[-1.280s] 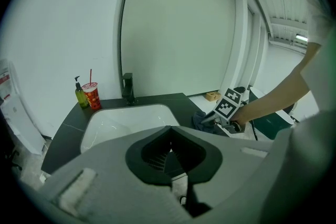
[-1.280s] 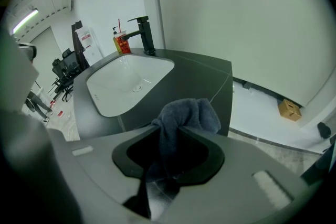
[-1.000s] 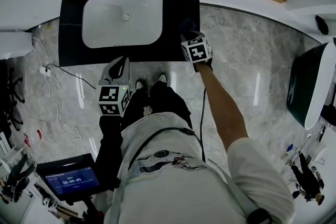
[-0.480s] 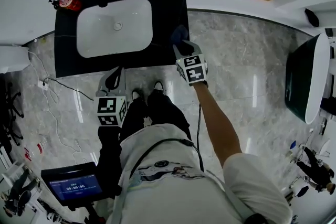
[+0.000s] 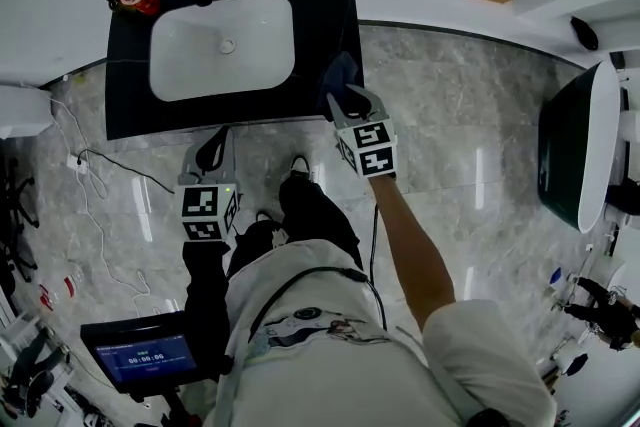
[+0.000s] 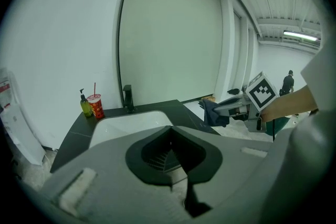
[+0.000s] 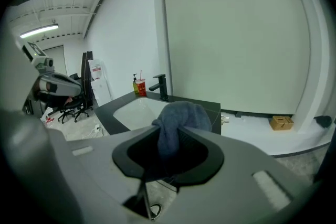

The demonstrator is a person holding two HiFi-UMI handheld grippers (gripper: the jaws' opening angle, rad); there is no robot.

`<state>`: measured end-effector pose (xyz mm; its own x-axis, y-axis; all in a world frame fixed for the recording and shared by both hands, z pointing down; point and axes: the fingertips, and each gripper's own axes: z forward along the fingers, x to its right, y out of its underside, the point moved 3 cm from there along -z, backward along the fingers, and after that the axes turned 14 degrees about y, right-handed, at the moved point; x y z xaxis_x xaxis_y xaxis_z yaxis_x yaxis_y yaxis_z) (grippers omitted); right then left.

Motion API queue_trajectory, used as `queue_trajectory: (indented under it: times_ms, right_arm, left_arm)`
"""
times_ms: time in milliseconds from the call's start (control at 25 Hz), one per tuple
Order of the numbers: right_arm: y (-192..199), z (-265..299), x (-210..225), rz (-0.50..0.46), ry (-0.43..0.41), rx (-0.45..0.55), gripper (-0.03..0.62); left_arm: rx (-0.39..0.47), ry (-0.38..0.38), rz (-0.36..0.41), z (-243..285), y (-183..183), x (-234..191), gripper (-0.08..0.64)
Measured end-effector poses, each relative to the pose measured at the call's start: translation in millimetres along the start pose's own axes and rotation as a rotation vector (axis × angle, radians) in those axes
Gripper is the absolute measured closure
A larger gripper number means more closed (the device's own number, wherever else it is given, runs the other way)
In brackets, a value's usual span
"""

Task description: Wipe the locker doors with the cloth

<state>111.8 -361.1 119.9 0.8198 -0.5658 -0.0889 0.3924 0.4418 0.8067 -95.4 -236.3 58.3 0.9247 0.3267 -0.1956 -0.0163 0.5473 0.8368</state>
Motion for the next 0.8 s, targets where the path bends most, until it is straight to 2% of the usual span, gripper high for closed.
queue_trajectory:
  times_ms: [240,440,560,640,800]
  right_arm:
    - [-16,-46,-37,-0.029,-0.001,0.074,0.491]
    - [-21,-90,-77,-0.018,0.027,0.13,0.491]
    - [-18,-118,-108,-0.009,0.035,0.156,0.491]
    - [-13,-132,-125,-0.015,0.037,0.166,0.491]
    - [-9,-157,-138,-0.033,0.05,0.191,0.491]
  left_arm:
    - [0.063,-0.02,0.013,-61,13,-3,0.558]
    - [0.092,-0.042,0.0,-127,44,-7,0.558]
    - [0.112,-0.057,-0.036,-165,68,-12,0.558]
    - [0.13,-0.062,-0.058,-182,80,-15,0.558]
    - [0.142,-0.034,-0.052,-195,97,-10,0.558]
